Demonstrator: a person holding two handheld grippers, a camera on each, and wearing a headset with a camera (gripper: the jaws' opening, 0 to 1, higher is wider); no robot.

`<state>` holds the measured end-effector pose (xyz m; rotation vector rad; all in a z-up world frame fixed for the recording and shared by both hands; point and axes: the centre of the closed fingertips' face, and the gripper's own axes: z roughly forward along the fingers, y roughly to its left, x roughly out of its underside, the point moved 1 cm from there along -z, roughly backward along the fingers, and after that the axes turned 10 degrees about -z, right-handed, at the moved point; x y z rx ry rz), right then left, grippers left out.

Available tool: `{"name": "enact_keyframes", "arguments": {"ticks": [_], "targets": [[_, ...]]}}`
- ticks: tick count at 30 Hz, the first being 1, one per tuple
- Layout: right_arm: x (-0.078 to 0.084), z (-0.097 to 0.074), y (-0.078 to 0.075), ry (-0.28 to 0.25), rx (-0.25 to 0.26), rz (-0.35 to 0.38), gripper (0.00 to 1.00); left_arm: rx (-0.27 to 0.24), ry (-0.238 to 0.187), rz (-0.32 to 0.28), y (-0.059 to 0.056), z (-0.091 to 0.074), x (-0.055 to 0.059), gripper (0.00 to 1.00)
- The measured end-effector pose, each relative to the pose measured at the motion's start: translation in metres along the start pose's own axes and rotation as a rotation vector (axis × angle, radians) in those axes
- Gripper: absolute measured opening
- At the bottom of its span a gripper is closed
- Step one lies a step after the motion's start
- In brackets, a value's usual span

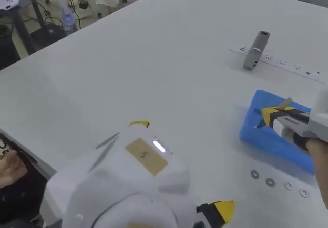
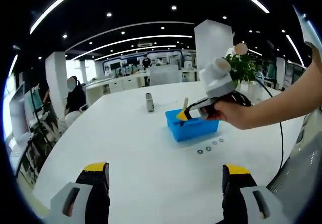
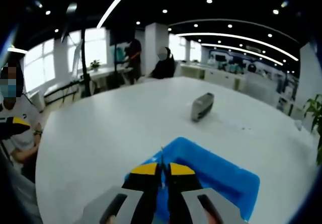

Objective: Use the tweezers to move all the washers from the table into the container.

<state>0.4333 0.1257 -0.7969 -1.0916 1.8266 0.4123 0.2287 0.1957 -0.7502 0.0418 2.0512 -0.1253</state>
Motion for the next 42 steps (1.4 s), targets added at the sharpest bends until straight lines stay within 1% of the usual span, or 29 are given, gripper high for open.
{"name": "enact_keyframes", "arguments": {"ticks": [2,3,5,7,9,10,13,14,15,17,18,19,22,23,25,28,31,36,39,42], "targets": [[0.006,0.001,0.002,0.016,-0.016,0.030,0.03,0.001,0.002,0.000,0.000,0.000,0.000,0.96],[0.003,0.000,0.001,-0.004,-0.007,0.033,0.03,0.000,0.003,0.002,0.000,0.000,0.000,0.96],[0.000,-0.004,-0.001,0.000,0.000,0.033,0.03,-0.001,0.004,0.004,0.000,0.000,0.001,0.95],[-0.011,-0.012,-0.004,-0.028,0.012,0.036,0.03,-0.002,0.005,0.004,0.000,0.000,0.001,0.95],[-0.022,-0.022,-0.004,-0.057,-0.005,0.061,0.03,-0.003,0.002,0.004,0.001,0.000,0.000,0.95],[-0.028,-0.030,-0.003,-0.071,-0.007,0.063,0.03,-0.003,0.001,0.003,0.001,-0.001,0.000,0.95],[-0.034,-0.048,0.005,-0.090,-0.024,0.037,0.03,-0.005,-0.001,0.004,0.001,-0.001,0.000,0.95],[-0.037,-0.060,0.008,-0.099,-0.028,0.042,0.03,-0.007,-0.003,0.005,0.001,-0.001,-0.001,0.95],[-0.037,-0.066,0.011,-0.104,-0.038,0.048,0.03,-0.008,-0.005,0.006,0.002,-0.001,-0.001,0.96],[-0.035,-0.077,0.022,-0.111,-0.055,0.055,0.03,-0.012,-0.013,0.004,0.003,-0.002,-0.002,0.96],[-0.032,-0.084,0.028,-0.108,-0.068,0.058,0.02,-0.013,-0.015,0.000,0.003,-0.002,-0.003,0.96],[-0.029,-0.087,0.033,-0.105,-0.078,0.060,0.02,-0.014,-0.017,-0.001,0.003,-0.002,-0.003,0.96],[-0.017,-0.090,0.042,-0.083,-0.092,0.068,0.03,-0.018,-0.008,-0.001,0.004,-0.002,-0.002,0.96],[-0.011,-0.089,0.045,-0.066,-0.097,0.063,0.03,-0.019,-0.006,0.000,0.004,-0.002,-0.001,0.96],[-0.001,-0.087,0.048,-0.039,-0.097,0.055,0.03,-0.023,-0.016,0.008,0.004,-0.003,-0.003,0.95],[0.006,-0.083,0.052,-0.023,-0.103,0.061,0.03,-0.022,-0.017,0.009,0.004,-0.003,-0.003,0.95],[0.010,-0.081,0.052,-0.009,-0.096,0.039,0.03,-0.023,-0.013,0.009,0.004,-0.003,-0.002,0.95],[0.019,-0.077,0.049,0.009,-0.094,0.060,0.03,-0.021,-0.013,0.014,0.004,-0.002,-0.003,0.95],[0.020,-0.077,0.052,0.013,-0.097,0.072,0.03,-0.022,-0.012,0.018,0.004,-0.002,-0.002,0.95],[0.019,-0.075,0.051,0.011,-0.094,0.063,0.03,-0.026,-0.011,0.015,0.005,-0.002,-0.002,0.95]]}}
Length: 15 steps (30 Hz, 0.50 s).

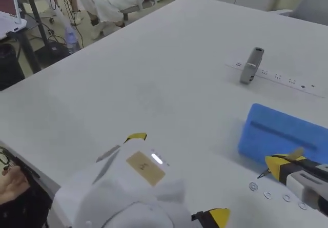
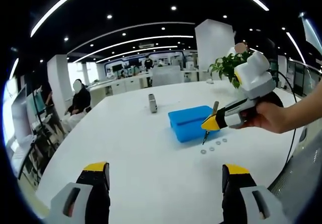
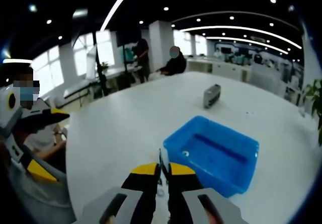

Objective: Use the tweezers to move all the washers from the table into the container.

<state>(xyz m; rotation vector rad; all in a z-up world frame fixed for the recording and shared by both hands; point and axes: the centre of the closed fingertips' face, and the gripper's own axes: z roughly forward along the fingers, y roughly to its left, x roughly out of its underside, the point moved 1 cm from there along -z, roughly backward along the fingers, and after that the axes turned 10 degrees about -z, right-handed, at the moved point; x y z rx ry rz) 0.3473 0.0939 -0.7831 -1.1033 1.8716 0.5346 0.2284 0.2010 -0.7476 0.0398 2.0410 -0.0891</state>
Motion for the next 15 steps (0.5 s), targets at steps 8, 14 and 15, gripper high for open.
{"name": "enact_keyframes", "arguments": {"ticks": [8,14,15], "targets": [[0.0018,0.0009,0.0022,0.005,-0.004,-0.005,0.03,0.003,0.003,0.007,-0.0009,0.0000,0.0006,0.95],[0.0031,0.0012,0.0027,0.004,-0.004,0.007,0.04,0.000,0.004,0.009,-0.0003,-0.0005,0.0010,0.95],[0.0042,0.0015,0.0030,0.007,-0.004,0.008,0.04,-0.001,0.007,0.012,-0.0002,-0.0004,0.0014,0.94]]}}
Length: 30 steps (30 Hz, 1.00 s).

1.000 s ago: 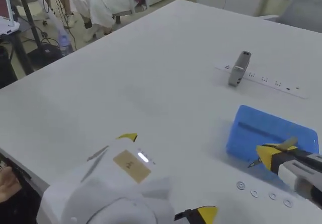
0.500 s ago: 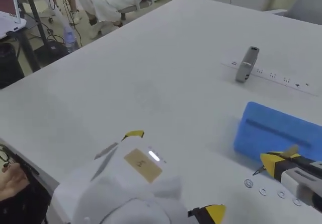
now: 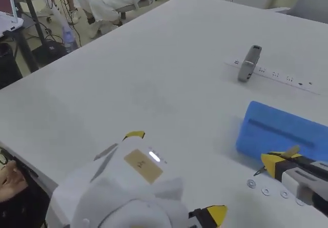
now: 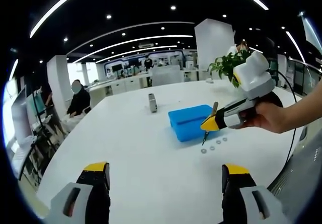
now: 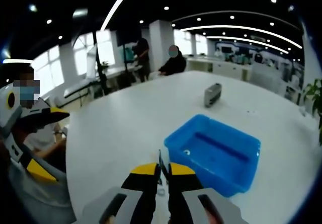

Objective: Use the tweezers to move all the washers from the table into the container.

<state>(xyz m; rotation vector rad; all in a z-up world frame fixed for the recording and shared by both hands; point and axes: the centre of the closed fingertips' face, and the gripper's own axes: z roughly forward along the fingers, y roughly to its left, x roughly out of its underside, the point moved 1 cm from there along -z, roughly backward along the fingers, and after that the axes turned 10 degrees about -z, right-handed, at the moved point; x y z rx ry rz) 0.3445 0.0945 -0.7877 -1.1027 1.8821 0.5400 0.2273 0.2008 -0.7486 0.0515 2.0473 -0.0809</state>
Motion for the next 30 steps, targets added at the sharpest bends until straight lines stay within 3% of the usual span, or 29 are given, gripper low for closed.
{"name": "enact_keyframes", "arguments": {"ticks": [15,30], "targets": [[0.010,0.001,-0.002,0.033,-0.006,0.012,0.04,0.006,0.004,0.011,-0.002,0.000,0.001,0.94],[0.016,0.010,0.004,0.071,-0.021,-0.038,0.03,0.002,0.003,0.013,-0.001,0.000,0.000,0.93]]}}
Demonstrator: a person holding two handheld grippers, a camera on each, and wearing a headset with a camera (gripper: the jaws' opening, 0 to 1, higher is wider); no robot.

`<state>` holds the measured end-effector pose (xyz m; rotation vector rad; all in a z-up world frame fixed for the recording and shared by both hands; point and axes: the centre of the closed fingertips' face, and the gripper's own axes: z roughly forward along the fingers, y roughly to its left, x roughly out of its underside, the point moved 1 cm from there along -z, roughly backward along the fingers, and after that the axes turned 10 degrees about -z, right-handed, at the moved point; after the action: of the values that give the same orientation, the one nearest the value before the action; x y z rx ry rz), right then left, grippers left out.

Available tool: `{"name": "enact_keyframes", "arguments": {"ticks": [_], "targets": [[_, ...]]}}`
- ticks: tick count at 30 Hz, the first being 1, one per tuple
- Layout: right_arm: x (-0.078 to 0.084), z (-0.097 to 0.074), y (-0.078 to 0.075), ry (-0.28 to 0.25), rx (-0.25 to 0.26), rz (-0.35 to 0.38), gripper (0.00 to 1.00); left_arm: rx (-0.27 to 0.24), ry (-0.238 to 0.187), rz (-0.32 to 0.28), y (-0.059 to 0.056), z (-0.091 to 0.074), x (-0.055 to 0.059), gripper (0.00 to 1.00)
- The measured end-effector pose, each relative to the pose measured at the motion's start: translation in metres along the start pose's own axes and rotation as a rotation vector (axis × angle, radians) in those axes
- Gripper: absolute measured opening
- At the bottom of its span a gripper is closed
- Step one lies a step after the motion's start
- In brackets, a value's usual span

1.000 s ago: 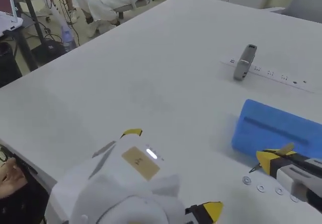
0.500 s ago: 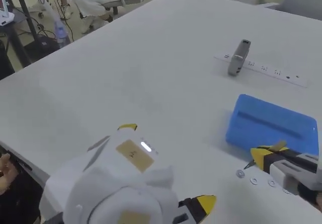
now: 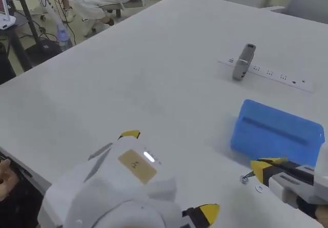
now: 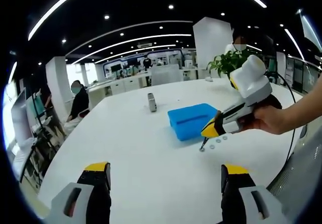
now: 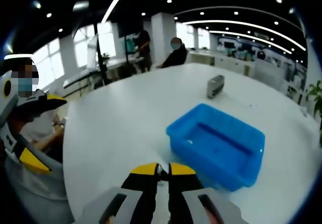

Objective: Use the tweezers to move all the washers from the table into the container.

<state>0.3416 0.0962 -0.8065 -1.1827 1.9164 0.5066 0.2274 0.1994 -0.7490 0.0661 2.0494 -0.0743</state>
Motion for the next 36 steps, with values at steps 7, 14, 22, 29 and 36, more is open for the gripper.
{"name": "enact_keyframes", "arguments": {"ticks": [7,14,22,29,36], "targets": [[0.0010,-0.0011,-0.0022,0.026,-0.015,-0.007,0.03,0.005,0.003,0.001,-0.0012,0.0004,0.0003,0.92],[0.0035,-0.0002,-0.0043,0.070,-0.010,-0.009,0.03,0.005,0.005,0.005,-0.0012,0.0005,0.0007,0.92],[-0.0009,0.0056,-0.0057,0.093,-0.011,-0.013,0.03,0.000,0.010,0.010,-0.0002,0.0003,0.0017,0.92],[-0.0042,0.0064,-0.0054,0.021,0.044,-0.039,0.02,0.021,-0.005,-0.002,-0.0039,0.0001,-0.0007,0.95],[-0.0029,0.0017,-0.0004,0.016,0.039,-0.039,0.01,0.030,0.003,-0.005,-0.0057,0.0013,0.0005,0.95]]}}
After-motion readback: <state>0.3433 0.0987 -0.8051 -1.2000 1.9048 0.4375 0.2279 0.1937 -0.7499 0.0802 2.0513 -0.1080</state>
